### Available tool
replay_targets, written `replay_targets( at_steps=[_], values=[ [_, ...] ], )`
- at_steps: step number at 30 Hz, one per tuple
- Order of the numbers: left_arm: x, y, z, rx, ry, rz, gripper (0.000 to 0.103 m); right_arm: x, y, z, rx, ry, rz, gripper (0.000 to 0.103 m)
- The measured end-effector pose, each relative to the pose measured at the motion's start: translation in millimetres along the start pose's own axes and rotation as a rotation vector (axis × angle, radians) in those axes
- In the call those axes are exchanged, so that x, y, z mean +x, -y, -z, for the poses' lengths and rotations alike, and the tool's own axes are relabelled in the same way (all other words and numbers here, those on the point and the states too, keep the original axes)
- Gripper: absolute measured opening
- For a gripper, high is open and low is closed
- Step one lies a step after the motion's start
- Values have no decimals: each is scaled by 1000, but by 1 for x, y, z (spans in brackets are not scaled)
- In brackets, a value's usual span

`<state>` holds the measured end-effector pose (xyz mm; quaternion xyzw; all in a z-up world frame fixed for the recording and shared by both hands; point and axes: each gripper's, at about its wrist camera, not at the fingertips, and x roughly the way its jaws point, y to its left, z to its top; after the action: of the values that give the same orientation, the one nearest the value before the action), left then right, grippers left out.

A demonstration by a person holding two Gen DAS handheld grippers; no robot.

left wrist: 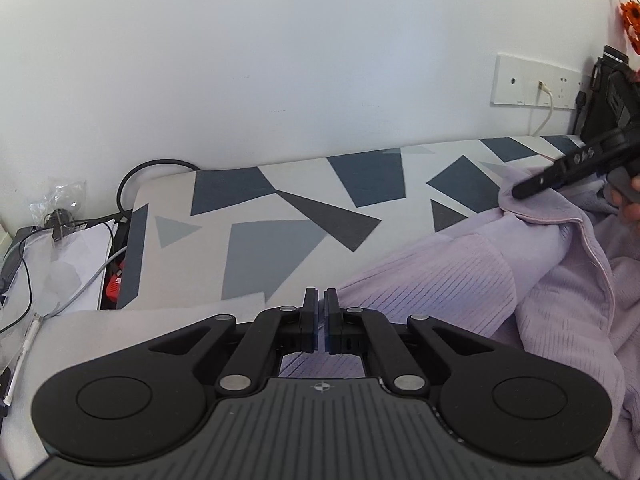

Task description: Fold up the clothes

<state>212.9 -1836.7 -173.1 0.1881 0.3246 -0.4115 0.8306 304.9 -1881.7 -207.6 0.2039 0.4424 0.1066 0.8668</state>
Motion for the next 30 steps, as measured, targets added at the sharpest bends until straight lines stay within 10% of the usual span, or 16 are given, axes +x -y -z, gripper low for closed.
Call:
replay_targets(
  at_steps=[3, 11, 26, 30],
  values=[
    [6, -7, 1, -35, -12, 2, 3, 10, 0, -1, -1, -31, -18, 15],
    [23, 5, 19, 27, -170, 181, 16, 11, 0, 1, 0, -34, -17, 15],
    [5, -24, 8, -64, -33, 46, 0, -6, -3, -2, -13, 83, -88, 12],
    [15, -15, 15, -19, -138, 170, 27, -18, 0, -12, 10, 157, -140, 12]
  ],
)
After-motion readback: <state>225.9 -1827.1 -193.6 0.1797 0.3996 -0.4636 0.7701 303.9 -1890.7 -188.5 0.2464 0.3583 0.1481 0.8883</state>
